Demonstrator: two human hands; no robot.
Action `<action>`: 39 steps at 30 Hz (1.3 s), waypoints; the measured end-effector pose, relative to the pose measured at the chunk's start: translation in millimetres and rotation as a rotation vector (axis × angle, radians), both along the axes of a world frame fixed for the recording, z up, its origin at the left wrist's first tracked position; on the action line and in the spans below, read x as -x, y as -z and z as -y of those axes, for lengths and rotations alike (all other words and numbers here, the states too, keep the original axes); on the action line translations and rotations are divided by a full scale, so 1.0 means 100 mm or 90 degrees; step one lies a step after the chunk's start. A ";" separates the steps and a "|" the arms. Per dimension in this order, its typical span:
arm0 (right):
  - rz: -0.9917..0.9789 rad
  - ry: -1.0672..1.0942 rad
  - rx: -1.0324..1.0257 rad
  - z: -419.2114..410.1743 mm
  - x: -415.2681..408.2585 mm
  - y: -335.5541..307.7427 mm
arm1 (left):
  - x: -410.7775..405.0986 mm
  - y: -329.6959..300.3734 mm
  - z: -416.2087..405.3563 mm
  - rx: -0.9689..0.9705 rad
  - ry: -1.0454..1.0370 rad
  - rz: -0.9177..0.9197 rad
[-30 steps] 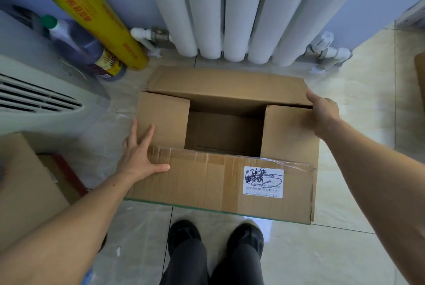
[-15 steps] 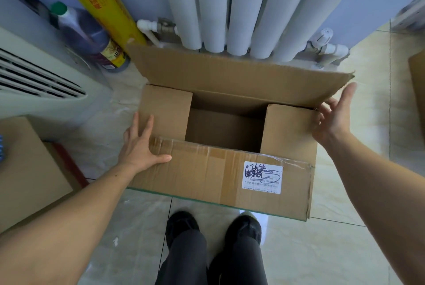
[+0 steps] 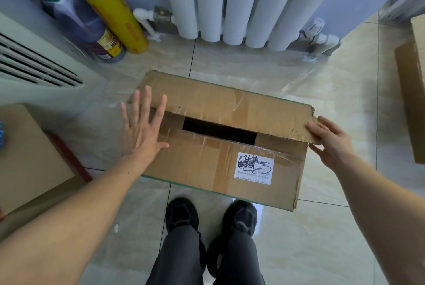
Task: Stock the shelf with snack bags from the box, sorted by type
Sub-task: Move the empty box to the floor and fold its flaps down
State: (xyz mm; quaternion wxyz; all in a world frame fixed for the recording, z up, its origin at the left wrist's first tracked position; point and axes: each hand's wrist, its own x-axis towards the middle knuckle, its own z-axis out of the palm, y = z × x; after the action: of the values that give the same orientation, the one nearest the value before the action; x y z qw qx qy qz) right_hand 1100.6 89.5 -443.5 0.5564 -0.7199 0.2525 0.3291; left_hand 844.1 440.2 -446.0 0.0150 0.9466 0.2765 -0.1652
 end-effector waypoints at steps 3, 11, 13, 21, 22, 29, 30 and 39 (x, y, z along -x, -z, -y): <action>0.011 -0.107 0.111 -0.04 0.16 0.04 | 0.04 0.08 -0.02 0.031 0.064 -0.084; 0.124 -0.127 0.230 -0.33 0.16 0.26 | -0.06 0.34 -0.08 0.138 0.030 -0.182; 0.151 -0.144 0.243 -0.40 0.06 0.29 | -0.11 0.39 -0.12 0.134 0.019 -0.177; 0.230 -0.169 0.260 -0.77 -0.42 0.46 | -0.55 0.51 -0.41 0.115 -0.025 -0.144; 0.234 -0.174 0.262 -0.82 -0.47 0.47 | -0.62 0.51 -0.45 0.114 -0.027 -0.139; 0.232 -0.182 0.267 -1.01 -0.82 0.54 | -1.10 0.51 -0.69 0.115 -0.034 -0.133; 0.232 -0.181 0.268 -1.03 -0.86 0.54 | -1.16 0.50 -0.73 0.118 -0.038 -0.135; 0.206 -0.182 0.332 -1.26 -1.05 0.49 | -1.47 0.34 -0.87 0.134 -0.052 -0.182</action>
State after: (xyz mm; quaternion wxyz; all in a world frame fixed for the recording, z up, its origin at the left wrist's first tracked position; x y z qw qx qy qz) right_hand 1205.7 215.8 -492.8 0.3350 -0.9089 0.1333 0.2096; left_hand 990.9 526.7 -479.7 0.0815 0.8946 0.2951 -0.3254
